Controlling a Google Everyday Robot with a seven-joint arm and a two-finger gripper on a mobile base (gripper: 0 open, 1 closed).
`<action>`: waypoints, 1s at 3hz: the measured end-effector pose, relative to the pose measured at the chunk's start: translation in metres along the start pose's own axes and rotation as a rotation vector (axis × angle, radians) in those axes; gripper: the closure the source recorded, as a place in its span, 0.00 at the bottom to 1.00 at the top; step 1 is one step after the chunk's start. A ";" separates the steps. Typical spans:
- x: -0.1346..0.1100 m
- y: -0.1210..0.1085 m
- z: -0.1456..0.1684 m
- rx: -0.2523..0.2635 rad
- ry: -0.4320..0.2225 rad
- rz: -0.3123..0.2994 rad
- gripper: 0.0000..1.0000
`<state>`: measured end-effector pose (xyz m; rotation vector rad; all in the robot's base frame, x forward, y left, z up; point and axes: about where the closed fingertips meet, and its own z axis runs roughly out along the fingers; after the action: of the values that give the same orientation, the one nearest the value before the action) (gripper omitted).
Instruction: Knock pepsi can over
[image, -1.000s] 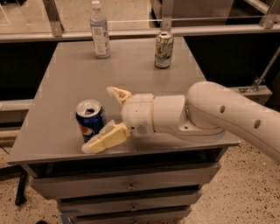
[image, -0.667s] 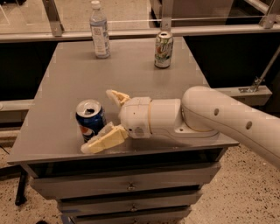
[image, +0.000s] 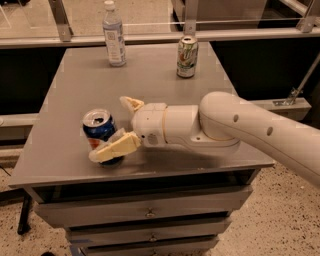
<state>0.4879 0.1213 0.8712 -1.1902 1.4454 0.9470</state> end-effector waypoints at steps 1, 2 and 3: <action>-0.022 -0.037 0.005 0.009 0.003 0.009 0.00; -0.058 -0.094 0.005 0.041 0.006 0.022 0.00; -0.073 -0.124 0.001 0.062 0.014 0.045 0.00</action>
Offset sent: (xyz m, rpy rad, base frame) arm 0.1730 -0.0164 0.1071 -0.0020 0.0277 -0.1014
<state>0.6106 0.1104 0.9457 -1.1251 1.5078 0.9196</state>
